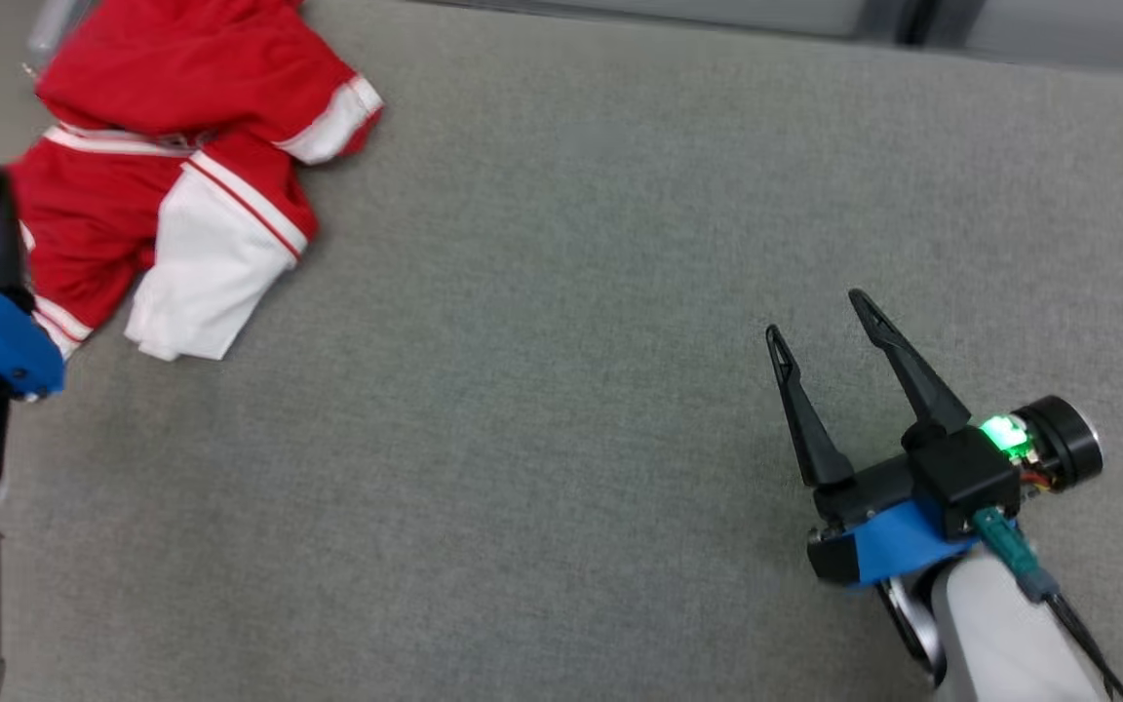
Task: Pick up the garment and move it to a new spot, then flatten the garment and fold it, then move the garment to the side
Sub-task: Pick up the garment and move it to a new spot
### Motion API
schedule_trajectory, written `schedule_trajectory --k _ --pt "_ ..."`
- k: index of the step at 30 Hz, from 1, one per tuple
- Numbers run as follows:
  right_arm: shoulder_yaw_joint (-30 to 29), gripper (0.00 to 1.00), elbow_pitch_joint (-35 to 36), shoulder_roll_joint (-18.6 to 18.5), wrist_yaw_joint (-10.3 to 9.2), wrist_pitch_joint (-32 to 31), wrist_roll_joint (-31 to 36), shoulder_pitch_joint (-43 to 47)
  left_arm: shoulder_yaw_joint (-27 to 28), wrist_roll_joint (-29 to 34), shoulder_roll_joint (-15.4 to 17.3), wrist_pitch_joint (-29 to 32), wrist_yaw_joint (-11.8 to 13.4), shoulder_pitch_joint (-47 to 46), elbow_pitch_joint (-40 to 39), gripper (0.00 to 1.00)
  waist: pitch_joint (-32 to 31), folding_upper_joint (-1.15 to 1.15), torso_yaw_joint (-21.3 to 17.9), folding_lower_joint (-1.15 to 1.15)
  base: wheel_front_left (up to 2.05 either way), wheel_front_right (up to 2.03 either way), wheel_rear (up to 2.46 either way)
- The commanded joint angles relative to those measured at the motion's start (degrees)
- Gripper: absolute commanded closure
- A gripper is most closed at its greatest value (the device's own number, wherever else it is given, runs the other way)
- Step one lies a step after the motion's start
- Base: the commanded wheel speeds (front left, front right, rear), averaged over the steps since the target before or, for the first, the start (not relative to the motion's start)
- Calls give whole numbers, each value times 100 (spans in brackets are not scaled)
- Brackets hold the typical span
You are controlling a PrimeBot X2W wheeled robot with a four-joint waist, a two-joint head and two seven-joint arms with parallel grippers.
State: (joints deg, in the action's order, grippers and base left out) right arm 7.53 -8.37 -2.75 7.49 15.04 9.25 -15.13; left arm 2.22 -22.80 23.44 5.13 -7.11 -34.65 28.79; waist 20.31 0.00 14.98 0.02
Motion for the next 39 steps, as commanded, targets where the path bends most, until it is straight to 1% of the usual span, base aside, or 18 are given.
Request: schedule_trajectory --k 1,3,5,8,13,18,19,20,21,22,30,34,39 --pt "-2 0 40 -24 1 22 53 -116 -131 36 30 42 -39 -100 94 0 115 0 1 -2 0 0 0" --pt "28 0 116 -23 1 22 119 -287 -363 -81 65 126 -30 -242 393 0 309 0 -75 -2 0 0 0" --pt "62 0 180 -22 1 20 154 -419 -718 -307 61 303 -34 -290 627 0 486 0 -139 -2 0 0 0" --pt "99 0 279 -24 1 17 183 -572 -1128 -682 193 514 -34 -413 951 0 748 0 -239 -2 0 0 0" --pt "80 0 427 -23 1 15 139 -661 -1560 -1171 395 746 -35 -570 1509 0 1094 0 -400 -2 0 0 0" --pt "-9 0 493 -22 1 16 189 -619 -1994 -1806 357 1137 -35 -594 1819 0 1267 0 -457 -2 0 0 0" --pt "-23 0 501 -22 1 17 195 -620 -2069 -1895 395 1148 -35 -606 1839 37 1282 0 -457 -2 0 0 0" --pt "-42 0 503 -22 1 16 201 -628 -2141 -1961 432 1129 -35 -626 1855 59 1292 0 -457 -2 0 0 0" --pt "-67 0 506 -22 1 17 200 -641 -2230 -2000 473 1077 -35 -639 1858 96 1292 0 -453 -2 0 0 0" --pt "-90 0 506 -22 1 17 194 -655 -2295 -2053 509 1023 -35 -652 1848 100 1280 0 -445 -2 0 0 0" --pt "-67 0 409 -22 1 20 17 -670 -2806 -2308 998 379 -36 -910 1591 100 897 0 -332 -2 0 0 0" --pt "-64 0 331 -23 1 21 -165 -567 -3059 -2291 1311 97 -36 -1020 1433 100 515 0 -324 -2 0 0 0" --pt "-179 0 250 -23 1 21 -395 -341 -3353 -2287 1740 -98 -36 -1133 1075 100 -77 0 -377 -2 0 0 0"
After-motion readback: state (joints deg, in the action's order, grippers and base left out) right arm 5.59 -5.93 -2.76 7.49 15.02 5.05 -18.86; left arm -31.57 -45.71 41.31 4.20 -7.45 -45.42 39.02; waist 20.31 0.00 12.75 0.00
